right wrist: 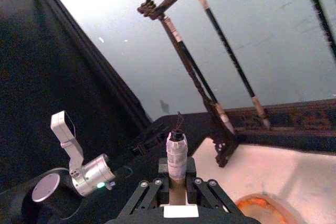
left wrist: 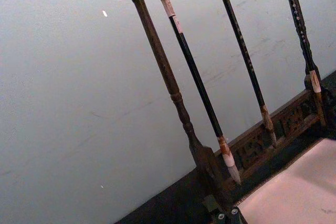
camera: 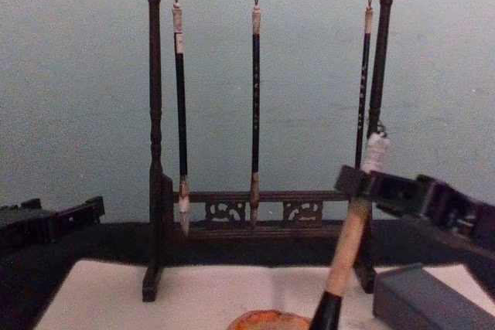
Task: Pick up the brush from the inkstone, write on the paper, then place the brush back to its original position.
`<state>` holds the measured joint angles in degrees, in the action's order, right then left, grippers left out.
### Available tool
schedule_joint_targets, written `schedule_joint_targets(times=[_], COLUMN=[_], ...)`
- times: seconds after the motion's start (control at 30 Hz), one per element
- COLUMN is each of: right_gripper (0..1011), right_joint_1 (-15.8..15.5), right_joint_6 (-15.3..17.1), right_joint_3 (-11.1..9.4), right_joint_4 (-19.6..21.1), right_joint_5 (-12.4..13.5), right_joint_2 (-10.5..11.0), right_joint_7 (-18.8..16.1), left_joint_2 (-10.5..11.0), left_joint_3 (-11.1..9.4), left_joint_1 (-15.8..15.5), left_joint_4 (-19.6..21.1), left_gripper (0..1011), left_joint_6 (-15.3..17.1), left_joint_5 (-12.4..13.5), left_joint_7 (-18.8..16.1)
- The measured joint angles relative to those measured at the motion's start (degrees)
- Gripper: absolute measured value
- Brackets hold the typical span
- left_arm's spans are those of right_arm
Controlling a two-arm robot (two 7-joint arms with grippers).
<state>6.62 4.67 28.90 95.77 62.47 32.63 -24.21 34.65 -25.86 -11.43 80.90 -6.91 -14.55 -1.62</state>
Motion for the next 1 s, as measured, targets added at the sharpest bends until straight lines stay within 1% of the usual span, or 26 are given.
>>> schedule_joint_targets(times=[0.13, 0.17, 0.33, 0.4, 0.43, 0.5, 0.67, 0.83, 0.93, 1.0], right_gripper=[180, 180, 180, 180, 180, 180, 180, 180, 180, 180], right_joint_1=[-1.37, -2.21, -3.53, -4.48, -4.48, -5.34, -6.46, -7.00, -6.90, -6.44], right_joint_6=[-0.19, -0.45, -1.14, -1.75, -1.75, -2.24, -2.88, -3.25, -3.28, -3.28], right_joint_3=[-1.19, -1.99, -3.35, -4.49, -4.49, -5.48, -6.93, -7.81, -7.92, -7.63], right_joint_4=[0.71, 1.16, 1.78, 2.35, 2.35, 2.97, 3.90, 5.09, 5.86, 6.23], right_joint_5=[0.81, 1.24, 1.85, 2.22, 2.22, 2.60, 3.18, 3.60, 3.68, 3.67], right_joint_2=[1.16, 1.84, 2.83, 3.57, 3.57, 4.18, 4.89, 5.22, 5.17, 4.84], right_joint_7=[0.08, 0.19, 0.27, 0.26, 0.26, 0.23, 0.05, -0.12, -0.35, -0.66], left_joint_2=[0.00, 0.00, 0.00, 0.00, 0.00, 0.00, 0.00, 0.00, 0.00, 0.00], left_joint_3=[0.00, 0.00, 0.00, 0.00, 0.00, 0.00, 0.00, 0.00, 0.00, 0.00], left_joint_1=[0.00, 0.00, 0.00, 0.00, 0.00, 0.00, 0.00, 0.00, 0.00, 0.00], left_joint_4=[0.00, 0.00, 0.00, 0.00, 0.00, 0.00, 0.00, 0.00, 0.00, 0.00], left_gripper=[1002, 1002, 1002, 1002, 1002, 1002, 1002, 1002, 1002, 1002], left_joint_6=[0.00, 0.00, 0.00, 0.00, 0.00, 0.00, 0.00, 0.00, 0.00, 0.00], left_joint_5=[0.00, 0.00, 0.00, 0.00, 0.00, 0.00, 0.00, 0.00, 0.00, 0.00], left_joint_7=[0.00, 0.00, 0.00, 0.00, 0.00, 0.00, 0.00, 0.00, 0.00, 0.00])
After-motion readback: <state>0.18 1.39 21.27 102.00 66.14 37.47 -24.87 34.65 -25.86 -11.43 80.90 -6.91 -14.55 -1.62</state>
